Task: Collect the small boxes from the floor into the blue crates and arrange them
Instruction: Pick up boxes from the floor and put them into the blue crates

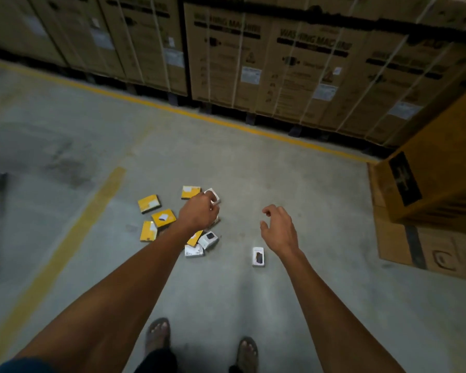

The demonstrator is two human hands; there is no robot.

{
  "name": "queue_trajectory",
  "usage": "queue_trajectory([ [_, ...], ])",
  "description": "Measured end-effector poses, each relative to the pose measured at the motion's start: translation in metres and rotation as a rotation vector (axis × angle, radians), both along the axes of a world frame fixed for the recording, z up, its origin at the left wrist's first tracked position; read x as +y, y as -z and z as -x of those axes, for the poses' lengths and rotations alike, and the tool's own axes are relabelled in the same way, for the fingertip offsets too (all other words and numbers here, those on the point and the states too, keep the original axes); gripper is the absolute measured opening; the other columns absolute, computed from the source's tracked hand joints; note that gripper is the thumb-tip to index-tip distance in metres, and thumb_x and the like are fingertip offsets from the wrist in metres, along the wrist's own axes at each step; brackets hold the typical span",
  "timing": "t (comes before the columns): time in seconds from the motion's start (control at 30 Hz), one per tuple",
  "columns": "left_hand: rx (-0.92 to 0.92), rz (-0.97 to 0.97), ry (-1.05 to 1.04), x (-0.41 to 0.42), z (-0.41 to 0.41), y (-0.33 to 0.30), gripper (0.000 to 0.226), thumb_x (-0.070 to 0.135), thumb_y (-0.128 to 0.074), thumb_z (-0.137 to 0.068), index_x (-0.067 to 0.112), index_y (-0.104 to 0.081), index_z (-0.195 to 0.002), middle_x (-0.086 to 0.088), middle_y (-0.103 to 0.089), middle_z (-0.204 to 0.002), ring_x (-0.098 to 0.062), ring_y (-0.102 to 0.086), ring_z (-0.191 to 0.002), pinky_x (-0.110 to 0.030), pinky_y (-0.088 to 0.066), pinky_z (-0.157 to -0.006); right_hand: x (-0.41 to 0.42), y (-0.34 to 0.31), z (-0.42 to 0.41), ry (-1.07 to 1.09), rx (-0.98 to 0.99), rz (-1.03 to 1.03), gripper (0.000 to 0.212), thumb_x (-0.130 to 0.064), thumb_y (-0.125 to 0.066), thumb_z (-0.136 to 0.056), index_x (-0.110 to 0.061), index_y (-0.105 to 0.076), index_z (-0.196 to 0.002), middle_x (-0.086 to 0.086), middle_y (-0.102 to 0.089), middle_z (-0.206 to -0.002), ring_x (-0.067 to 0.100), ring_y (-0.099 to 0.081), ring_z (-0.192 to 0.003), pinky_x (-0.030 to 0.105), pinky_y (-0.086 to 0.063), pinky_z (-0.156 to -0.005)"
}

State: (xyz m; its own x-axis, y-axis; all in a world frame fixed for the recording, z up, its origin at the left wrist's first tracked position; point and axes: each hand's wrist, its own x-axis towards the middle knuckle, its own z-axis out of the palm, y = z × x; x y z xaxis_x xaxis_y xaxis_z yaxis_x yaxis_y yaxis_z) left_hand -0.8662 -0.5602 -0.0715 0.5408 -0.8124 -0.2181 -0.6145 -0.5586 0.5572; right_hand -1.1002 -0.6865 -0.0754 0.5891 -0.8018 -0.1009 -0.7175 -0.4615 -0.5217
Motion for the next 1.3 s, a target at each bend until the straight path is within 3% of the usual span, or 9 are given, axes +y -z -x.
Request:
queue_trajectory([
  [0.23, -0.064, -0.039, 0.017, -0.026, 0.006, 0.074, 0.038, 0.036, -0.061, -0.098, 0.018, -0.058, -0.132, -0.01, -0.065, -0.124, -0.034, -0.061, -0.115, -0.041, -0.052, -0.091, -0.043, 0.076, -0.003, -0.05, 0.025, 0.007, 0.036, -0.021, -0.067, -0.094, -0.022, -0.059, -0.129, 0.002, -0.056, -0.125, 0.025, -0.054, -0.122, 0.042, -0.053, -0.093],
  [0.47, -0.134, -0.037, 0.052, -0.037, -0.006, 0.198, 0.041, 0.041, -0.061, -0.099, 0.019, -0.055, -0.133, -0.007, -0.064, -0.124, -0.034, -0.061, -0.114, -0.047, -0.054, -0.091, -0.055, 0.198, -0.015, -0.031, 0.016, 0.017, 0.036, -0.028, -0.067, -0.095, -0.024, -0.057, -0.13, 0.0, -0.055, -0.128, 0.024, -0.05, -0.125, 0.041, -0.052, -0.091],
  [0.97, -0.258, -0.063, -0.003, -0.043, -0.023, 0.544, 0.053, 0.051, -0.067, -0.094, 0.019, -0.052, -0.133, -0.01, -0.061, -0.126, -0.034, -0.06, -0.118, -0.048, -0.055, -0.09, -0.104, 0.533, -0.019, -0.014, 0.095, 0.068, 0.052, -0.047, -0.071, -0.092, -0.021, -0.053, -0.134, 0.007, -0.054, -0.136, 0.032, -0.051, -0.128, 0.046, -0.053, -0.094],
  [1.3, -0.267, -0.128, -0.056, -0.061, -0.054, 0.719, 0.083, 0.063, -0.079, -0.08, 0.013, -0.049, -0.139, -0.018, -0.053, -0.137, -0.038, -0.051, -0.128, -0.05, -0.051, -0.097, -0.132, 0.732, -0.015, 0.11, 0.278, -0.026, 0.08, -0.063, -0.072, -0.087, -0.016, -0.04, -0.144, 0.014, -0.041, -0.146, 0.043, -0.045, -0.131, 0.052, -0.049, -0.1],
])
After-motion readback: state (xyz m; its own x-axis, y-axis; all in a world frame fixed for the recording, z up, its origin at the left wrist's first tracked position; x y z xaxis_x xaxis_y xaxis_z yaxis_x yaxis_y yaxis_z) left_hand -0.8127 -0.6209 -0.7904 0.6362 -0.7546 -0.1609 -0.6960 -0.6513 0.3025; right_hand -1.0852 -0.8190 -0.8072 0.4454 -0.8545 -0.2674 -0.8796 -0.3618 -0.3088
